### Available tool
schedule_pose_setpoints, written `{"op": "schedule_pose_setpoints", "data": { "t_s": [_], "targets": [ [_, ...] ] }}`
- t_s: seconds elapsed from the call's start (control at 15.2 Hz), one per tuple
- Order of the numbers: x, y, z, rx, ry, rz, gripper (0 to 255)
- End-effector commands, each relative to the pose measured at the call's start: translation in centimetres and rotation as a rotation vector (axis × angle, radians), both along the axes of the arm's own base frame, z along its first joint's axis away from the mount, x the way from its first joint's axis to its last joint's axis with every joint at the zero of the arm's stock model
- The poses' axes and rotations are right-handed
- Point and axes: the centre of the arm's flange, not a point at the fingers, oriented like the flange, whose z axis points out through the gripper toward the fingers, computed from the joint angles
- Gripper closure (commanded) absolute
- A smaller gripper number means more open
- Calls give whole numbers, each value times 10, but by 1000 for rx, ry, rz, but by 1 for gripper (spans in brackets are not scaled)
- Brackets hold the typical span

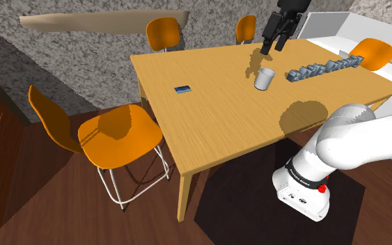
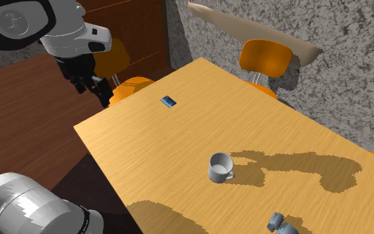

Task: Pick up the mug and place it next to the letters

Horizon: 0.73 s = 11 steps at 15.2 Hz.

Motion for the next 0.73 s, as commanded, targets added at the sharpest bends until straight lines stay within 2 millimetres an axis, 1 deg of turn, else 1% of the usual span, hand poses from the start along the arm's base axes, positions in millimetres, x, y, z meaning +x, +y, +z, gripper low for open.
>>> {"op": "schedule_pose_setpoints", "data": {
  "t_s": [0.0,0.66],
  "targets": [
    [0,0,0,0,0,0,0],
    [45,-90,-77,-50,10,-68,0]
  ]
}}
